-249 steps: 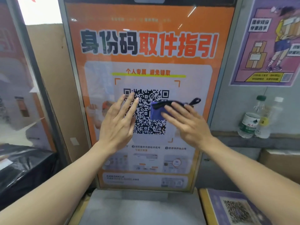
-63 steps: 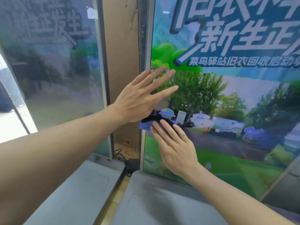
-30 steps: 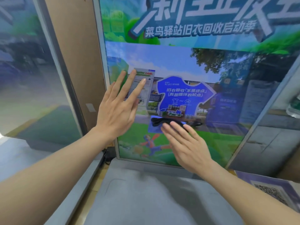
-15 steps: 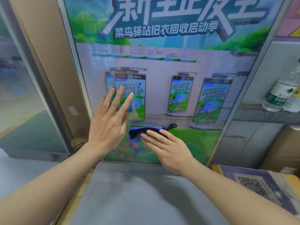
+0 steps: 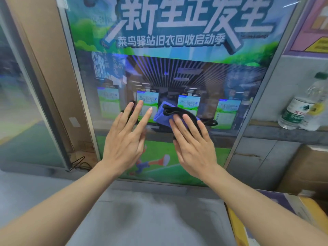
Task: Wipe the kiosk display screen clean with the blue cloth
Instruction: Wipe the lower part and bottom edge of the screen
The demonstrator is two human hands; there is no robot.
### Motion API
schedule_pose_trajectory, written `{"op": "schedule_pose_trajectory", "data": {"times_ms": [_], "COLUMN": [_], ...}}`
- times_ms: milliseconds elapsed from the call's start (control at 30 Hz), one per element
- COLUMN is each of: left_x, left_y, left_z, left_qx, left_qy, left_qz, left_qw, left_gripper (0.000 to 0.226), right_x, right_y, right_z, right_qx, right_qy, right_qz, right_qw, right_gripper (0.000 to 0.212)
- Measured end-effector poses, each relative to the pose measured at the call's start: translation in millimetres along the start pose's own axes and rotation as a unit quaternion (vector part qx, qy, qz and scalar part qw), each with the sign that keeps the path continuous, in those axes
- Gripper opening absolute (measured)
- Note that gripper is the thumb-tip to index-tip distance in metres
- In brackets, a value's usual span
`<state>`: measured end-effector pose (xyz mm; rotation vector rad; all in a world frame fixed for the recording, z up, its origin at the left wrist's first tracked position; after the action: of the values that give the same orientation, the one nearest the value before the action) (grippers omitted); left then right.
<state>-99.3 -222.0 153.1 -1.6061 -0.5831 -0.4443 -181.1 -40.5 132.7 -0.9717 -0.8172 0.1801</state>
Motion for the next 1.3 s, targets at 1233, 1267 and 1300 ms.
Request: {"op": "schedule_pose_trajectory", "data": {"times_ms": [1233, 1267, 1300], "left_x": [-30.2, -30.7, -31.5], "left_y": [9.3, 9.5, 9.7], "left_z": [42.7, 43.0, 43.5], "left_qx": [-0.03, -0.031, -0.033], "left_qy": [-0.041, -0.044, -0.048], "left_qz": [-0.01, -0.006, -0.001], "left_qw": [0.999, 0.999, 0.998], "left_gripper": [0.061, 0.061, 0.061], "right_x": [12.9, 17.3, 19.8], "right_y": [92.2, 85.9, 81.3], "right_z": [104.9, 112.7, 118.6], "right_qx": [0.113, 0.096, 0.084], "right_qy": [0.042, 0.042, 0.042], "right_qz": [-0.04, -0.022, -0.008], "right_qw": [0.992, 0.994, 0.996], "right_gripper": [0.066, 0.061, 0.058]}}
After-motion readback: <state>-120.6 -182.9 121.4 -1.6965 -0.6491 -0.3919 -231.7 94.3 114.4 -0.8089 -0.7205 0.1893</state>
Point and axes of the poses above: each hand's wrist, its own y-axis away from the middle knuckle, its own x-axis out of the back of the hand, z = x × y, the point moved 4 cm from there along -y, towards the middle knuckle, and after that the axes turned 3 degrees about -y, right-handed, at the moved point
